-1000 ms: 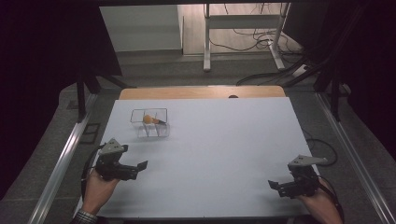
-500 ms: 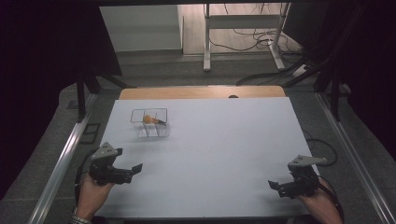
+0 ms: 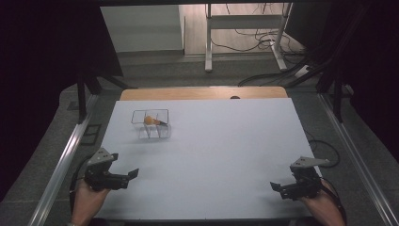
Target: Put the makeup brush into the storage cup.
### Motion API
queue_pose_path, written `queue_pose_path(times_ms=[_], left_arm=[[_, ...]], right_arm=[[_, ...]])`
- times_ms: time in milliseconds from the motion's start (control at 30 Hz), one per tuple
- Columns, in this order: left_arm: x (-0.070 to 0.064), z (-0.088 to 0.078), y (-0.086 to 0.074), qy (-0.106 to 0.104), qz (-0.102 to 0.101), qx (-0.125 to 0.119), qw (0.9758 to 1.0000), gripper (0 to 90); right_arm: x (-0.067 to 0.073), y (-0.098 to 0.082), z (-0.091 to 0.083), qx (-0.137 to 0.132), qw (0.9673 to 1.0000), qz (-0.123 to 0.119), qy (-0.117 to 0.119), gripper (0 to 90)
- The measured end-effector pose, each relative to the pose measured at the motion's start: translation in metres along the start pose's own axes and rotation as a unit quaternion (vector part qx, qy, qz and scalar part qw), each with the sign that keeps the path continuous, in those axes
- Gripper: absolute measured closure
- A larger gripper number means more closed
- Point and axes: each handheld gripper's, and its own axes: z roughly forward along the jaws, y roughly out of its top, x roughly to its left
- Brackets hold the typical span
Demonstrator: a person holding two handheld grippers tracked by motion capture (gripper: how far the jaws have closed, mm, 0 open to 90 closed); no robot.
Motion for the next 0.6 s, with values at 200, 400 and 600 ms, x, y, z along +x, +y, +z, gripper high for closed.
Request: queue_pose_path(times_ms=[200,400,600], left_arm=[[0.001,-0.003,-0.004,0.005,-0.003,0.002,1.0,0.5],[0.002,-0.008,-0.009,0.009,-0.008,0.002,0.9999,0.5],[0.003,-0.012,-0.014,0.015,-0.009,0.006,0.9998,0.5]], right_arm=[[0.0,0.0,0.0,0.002,1.0,0.001,0.0,0.0],[0.0,0.0,0.001,0.002,1.0,-0.001,-0.001,0.0],[0.0,0.0,0.001,0.002,1.0,0.0,-0.001,0.0]])
